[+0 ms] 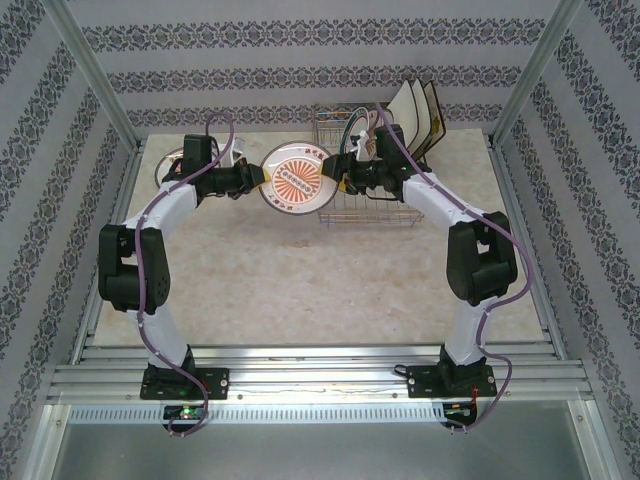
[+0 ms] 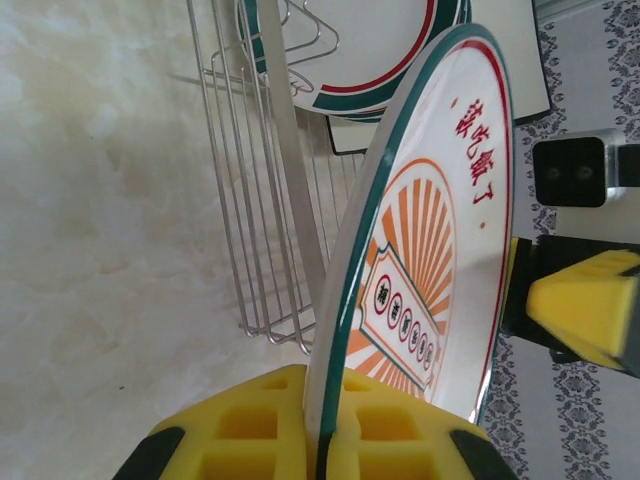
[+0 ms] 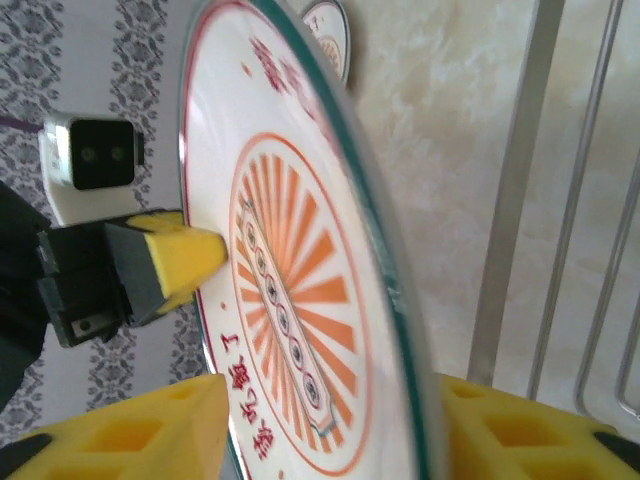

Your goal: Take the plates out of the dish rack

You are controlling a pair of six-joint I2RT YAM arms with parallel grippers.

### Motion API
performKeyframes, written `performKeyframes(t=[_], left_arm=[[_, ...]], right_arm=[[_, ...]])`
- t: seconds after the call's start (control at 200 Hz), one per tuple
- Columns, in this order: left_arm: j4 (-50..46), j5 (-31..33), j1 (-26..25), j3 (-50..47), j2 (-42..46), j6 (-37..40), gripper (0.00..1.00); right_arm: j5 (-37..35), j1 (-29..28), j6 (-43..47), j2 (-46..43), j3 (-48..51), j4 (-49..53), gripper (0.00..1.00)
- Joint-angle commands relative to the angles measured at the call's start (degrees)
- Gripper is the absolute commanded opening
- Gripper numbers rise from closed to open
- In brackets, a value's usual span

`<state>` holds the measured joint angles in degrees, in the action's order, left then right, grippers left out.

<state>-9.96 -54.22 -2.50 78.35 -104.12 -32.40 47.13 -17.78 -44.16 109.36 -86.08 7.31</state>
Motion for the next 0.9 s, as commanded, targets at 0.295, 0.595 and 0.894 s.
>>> performKeyframes(t=[0.295, 0.595, 0.894], left_arm=[[8.07, 1.15, 6.08, -3.4, 5.3, -5.67, 0.0], [9.27, 7.76, 13.17, -6.82, 7.99, -8.68, 0.0], [10.58, 13.66, 18.88, -7.13, 6.38, -11.33, 0.0]], right_arm=[[-15.87, 0.73, 14.33, -2.35, -12.57, 24.69, 0.98], [-59.66, -0.35, 30.28, 6.2, -39.88, 60.23, 0.98], [-61.22, -0.4, 34.84, 13.88, -50.94, 70.94, 0.98]])
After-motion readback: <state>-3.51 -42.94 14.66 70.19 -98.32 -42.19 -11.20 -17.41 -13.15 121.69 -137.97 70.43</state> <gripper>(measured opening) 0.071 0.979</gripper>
